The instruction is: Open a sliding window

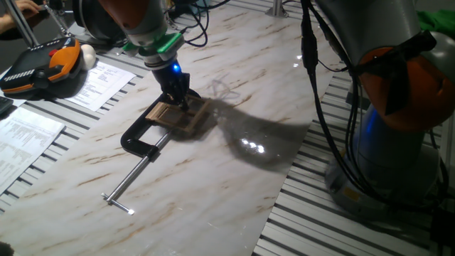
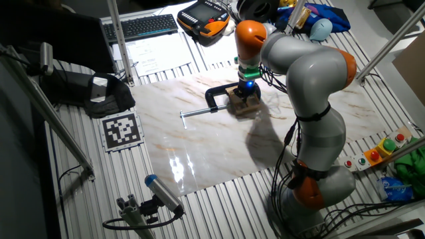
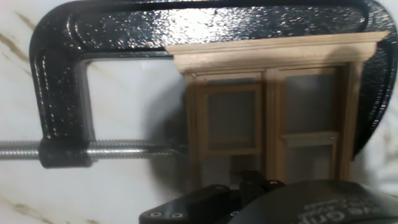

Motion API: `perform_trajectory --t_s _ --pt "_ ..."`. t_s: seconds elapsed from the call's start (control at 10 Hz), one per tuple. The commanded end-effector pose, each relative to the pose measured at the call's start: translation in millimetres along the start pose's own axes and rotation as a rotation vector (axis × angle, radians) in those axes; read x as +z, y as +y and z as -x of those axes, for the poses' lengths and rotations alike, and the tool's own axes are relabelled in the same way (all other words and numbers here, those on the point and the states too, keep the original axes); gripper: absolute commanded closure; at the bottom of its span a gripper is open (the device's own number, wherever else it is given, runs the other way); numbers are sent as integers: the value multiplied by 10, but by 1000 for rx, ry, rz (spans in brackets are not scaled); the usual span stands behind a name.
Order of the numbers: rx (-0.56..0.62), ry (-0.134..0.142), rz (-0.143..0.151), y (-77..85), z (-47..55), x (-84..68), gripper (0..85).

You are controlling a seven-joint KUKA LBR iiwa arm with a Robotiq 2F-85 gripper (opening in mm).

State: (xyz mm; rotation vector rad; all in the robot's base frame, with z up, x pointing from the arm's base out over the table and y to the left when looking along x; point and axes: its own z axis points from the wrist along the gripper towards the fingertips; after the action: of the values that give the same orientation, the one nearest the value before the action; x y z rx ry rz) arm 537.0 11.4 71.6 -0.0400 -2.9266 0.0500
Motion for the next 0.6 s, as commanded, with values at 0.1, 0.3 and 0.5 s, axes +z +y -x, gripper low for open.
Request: perform_trajectory --t_s 0.1,0.3,0.5 --pt "14 -16 35 -90 -3 60 850" --pt "17 -19 36 -170 -6 57 850" --pt "19 -14 41 -183 -14 49 850"
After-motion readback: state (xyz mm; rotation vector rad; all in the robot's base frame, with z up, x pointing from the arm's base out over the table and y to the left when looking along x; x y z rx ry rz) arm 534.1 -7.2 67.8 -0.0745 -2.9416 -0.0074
